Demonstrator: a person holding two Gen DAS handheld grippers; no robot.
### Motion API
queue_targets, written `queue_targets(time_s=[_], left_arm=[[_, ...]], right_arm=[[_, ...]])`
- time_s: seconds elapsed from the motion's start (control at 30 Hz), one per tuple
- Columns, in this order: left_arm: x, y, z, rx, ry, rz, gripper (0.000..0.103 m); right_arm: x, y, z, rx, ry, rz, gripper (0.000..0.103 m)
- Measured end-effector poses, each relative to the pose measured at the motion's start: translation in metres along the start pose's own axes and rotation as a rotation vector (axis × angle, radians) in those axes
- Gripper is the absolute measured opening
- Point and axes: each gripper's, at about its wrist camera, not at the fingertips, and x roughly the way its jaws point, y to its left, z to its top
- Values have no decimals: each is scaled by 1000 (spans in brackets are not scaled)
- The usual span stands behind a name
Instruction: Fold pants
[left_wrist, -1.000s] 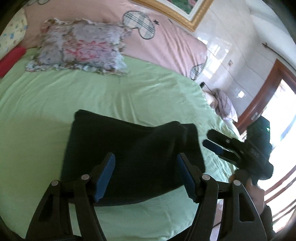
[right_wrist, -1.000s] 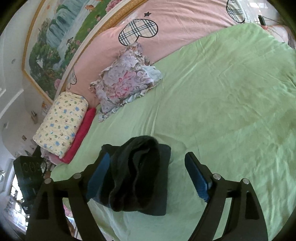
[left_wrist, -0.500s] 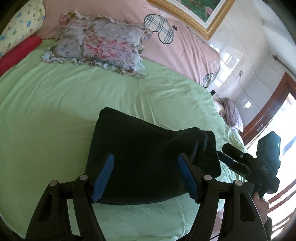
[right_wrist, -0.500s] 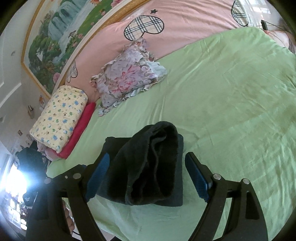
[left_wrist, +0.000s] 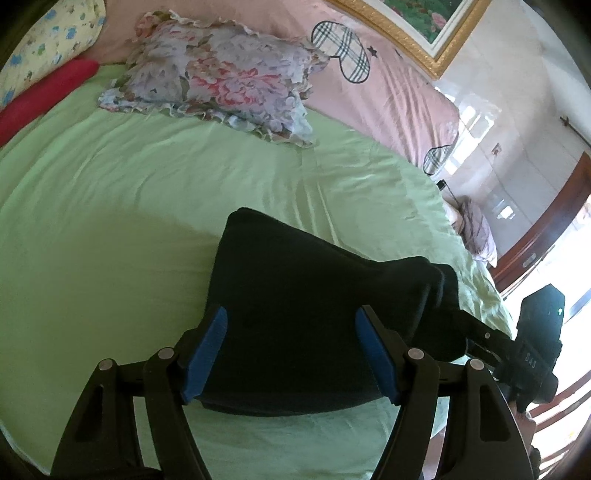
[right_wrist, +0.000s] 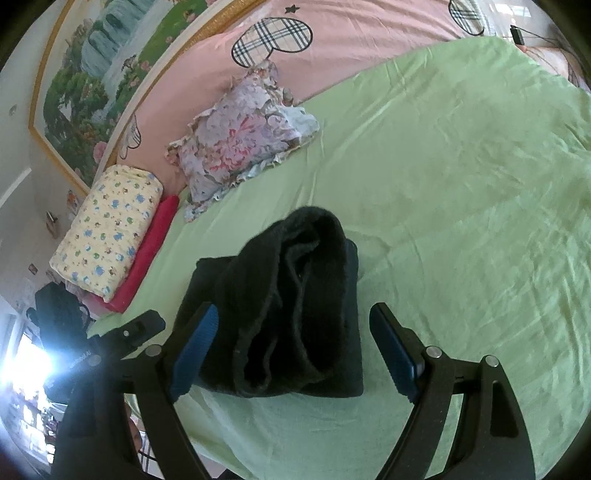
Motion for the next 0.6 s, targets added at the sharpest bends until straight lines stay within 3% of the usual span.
queue_targets(time_s=[0.6], left_arm=[[40,22,5,-46,73,28,76]], right_arm=[[10,-22,-9,73,28,4,84]])
